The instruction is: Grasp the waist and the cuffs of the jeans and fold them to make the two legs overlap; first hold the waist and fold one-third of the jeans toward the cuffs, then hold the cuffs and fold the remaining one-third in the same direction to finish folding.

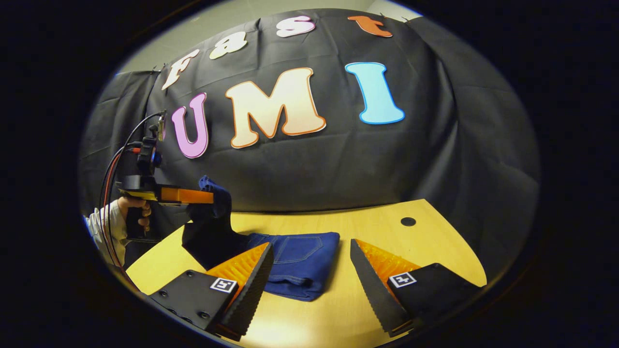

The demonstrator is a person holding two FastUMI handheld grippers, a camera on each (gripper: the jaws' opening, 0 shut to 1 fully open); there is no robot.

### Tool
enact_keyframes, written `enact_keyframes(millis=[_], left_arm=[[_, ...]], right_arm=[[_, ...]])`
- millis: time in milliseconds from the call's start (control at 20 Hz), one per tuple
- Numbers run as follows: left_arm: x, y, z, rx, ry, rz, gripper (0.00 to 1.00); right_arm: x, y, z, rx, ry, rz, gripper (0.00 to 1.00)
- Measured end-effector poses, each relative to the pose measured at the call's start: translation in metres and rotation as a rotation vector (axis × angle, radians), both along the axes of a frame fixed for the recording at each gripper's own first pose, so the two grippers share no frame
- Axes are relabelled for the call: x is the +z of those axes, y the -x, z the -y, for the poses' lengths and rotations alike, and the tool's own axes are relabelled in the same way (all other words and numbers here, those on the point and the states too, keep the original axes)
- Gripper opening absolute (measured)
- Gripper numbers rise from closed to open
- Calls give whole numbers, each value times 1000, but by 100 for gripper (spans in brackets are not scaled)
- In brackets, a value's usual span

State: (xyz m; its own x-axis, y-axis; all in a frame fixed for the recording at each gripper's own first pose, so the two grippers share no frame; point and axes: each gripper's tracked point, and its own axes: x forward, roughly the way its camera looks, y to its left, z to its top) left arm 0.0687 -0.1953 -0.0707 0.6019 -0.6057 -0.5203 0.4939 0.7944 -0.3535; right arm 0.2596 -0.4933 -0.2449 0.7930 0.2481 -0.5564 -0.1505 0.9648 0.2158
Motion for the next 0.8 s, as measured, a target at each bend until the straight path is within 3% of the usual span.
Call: enact_keyframes(millis=[200,400,600,700,800], left_arm=[[-30,12,66,-63,-10,-17,0],[-92,34,104,-105,-94,-59,0],[-141,50,111,-68,-175,-127,0],[-131,46,105,-23,-186,-78,7],[-92,45,94,19,-170,19,69]], right_arm=[[-4,11,34,-14,26,-9,98],[-10,20,61,-33,53,-24,98],[-2,21,72,-26,55,-3,98],[11,15,71,-15,44,32,98],[29,7,68,-11,49,88,98]])
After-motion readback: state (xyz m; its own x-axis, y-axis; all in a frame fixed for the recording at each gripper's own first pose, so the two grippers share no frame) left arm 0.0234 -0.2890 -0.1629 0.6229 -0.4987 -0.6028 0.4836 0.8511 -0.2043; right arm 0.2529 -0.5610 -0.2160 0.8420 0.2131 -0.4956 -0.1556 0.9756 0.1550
